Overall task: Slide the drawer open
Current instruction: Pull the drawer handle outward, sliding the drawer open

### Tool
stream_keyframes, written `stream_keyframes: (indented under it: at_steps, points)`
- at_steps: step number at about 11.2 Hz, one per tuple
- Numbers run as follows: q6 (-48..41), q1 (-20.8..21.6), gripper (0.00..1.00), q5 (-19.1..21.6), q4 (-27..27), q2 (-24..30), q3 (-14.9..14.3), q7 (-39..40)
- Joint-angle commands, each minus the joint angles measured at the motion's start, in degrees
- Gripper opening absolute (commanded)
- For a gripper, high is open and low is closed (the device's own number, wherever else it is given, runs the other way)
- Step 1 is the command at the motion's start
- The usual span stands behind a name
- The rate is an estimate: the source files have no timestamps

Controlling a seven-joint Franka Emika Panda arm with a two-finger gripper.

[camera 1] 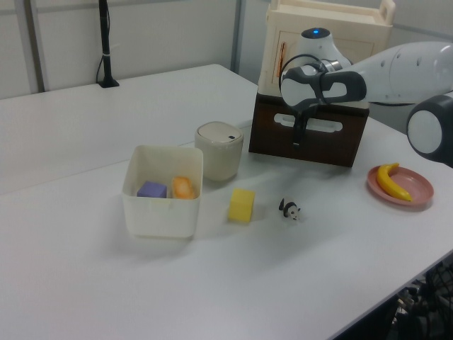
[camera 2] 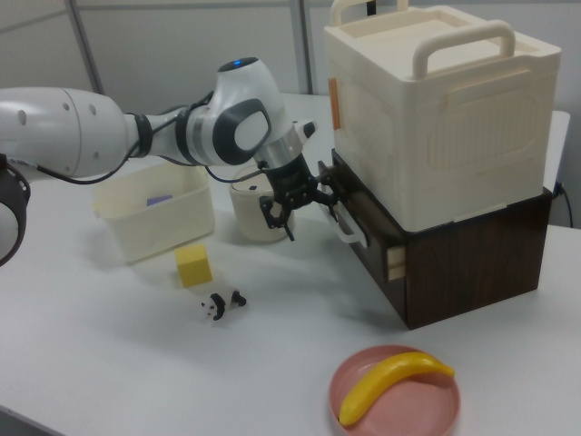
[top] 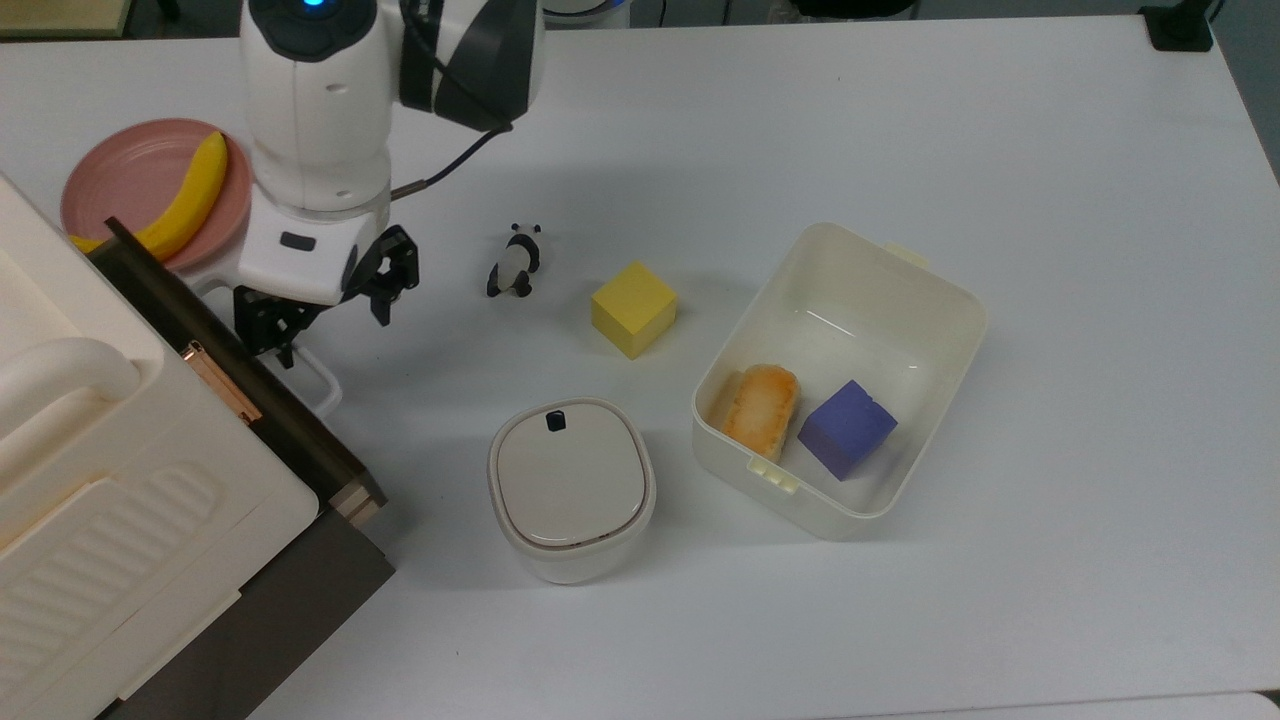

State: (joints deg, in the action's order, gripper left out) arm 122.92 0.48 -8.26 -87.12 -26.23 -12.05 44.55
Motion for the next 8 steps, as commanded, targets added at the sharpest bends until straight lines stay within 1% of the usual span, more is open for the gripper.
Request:
stream_keyframes:
  at_steps: [1,4,6,7,8]
  points:
    - [-8.9,3.1,0.95,0.2,-2.4,3.6,1.1,0.0]
    - [-14.4,3.7,0.95,0.3,-4.1,6.0,4.5,-0.1]
    - [-19.2,3.7,0.95,0.3,-4.1,6.7,7.2,-0.2]
    - [-20.5,3.7,0.95,0.3,-4.4,7.2,8.3,-0.2]
    - [-20.7,3.6,0.95,0.3,-4.9,7.8,8.5,-0.3]
